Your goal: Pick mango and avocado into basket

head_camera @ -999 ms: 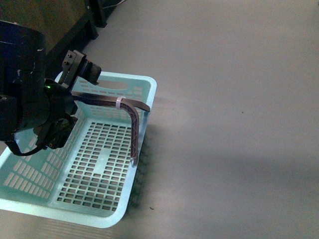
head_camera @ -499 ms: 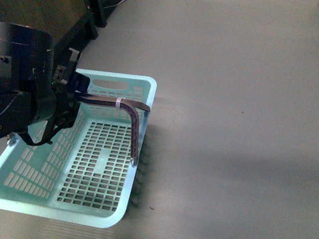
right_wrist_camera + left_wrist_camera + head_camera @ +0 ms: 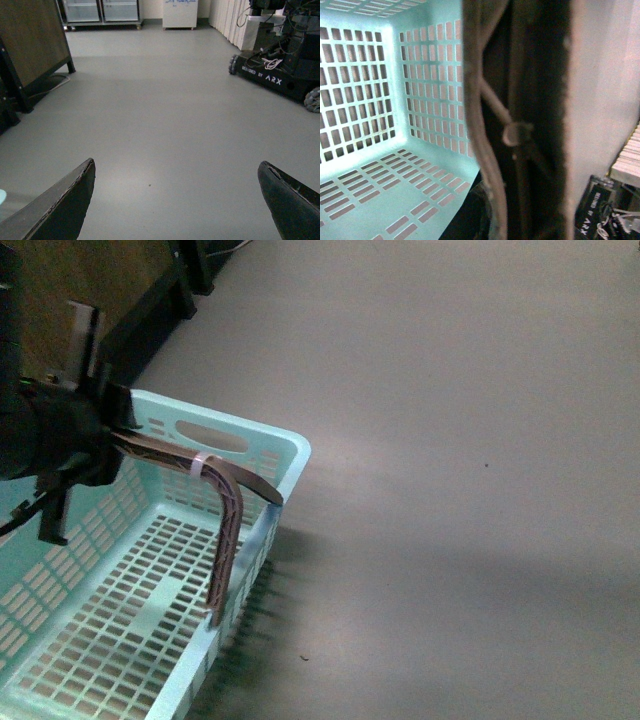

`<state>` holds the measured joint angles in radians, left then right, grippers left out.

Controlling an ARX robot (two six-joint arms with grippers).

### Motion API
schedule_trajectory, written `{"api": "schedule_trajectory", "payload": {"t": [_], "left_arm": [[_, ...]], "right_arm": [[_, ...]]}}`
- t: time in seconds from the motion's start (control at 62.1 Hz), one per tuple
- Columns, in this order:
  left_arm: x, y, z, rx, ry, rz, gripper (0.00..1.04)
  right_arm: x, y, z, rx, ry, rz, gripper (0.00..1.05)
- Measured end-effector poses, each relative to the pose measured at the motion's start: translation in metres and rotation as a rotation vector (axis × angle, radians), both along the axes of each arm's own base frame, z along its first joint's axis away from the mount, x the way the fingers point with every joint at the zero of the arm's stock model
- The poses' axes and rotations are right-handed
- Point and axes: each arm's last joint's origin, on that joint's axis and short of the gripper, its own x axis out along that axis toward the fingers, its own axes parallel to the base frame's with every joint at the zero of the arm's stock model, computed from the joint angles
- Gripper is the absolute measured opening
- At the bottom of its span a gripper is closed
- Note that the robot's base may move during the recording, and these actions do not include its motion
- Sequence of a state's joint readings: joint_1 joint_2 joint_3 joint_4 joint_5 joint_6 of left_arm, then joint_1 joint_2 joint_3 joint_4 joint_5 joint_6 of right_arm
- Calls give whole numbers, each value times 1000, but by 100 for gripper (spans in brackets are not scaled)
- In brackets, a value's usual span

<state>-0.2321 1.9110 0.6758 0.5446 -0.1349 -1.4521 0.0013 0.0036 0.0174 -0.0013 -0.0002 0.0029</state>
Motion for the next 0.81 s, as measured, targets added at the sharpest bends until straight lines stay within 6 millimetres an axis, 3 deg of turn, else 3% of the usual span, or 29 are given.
{"api": "schedule_trajectory", "payload": {"t": [0.129,0.258,0.451,0.805], "left_arm": [[-28,8,30,-28,-43,26,5],[-67,24,82,-92,-136,62,5],[-99,45,130,-121,-246,114,4],[-123,53,193,-167,-387,130,4]], "right_arm": [[0,0,0,0,0,0,96],[0,0,0,0,0,0,96],[0,0,0,0,0,0,96],[0,0,0,0,0,0,96]]}}
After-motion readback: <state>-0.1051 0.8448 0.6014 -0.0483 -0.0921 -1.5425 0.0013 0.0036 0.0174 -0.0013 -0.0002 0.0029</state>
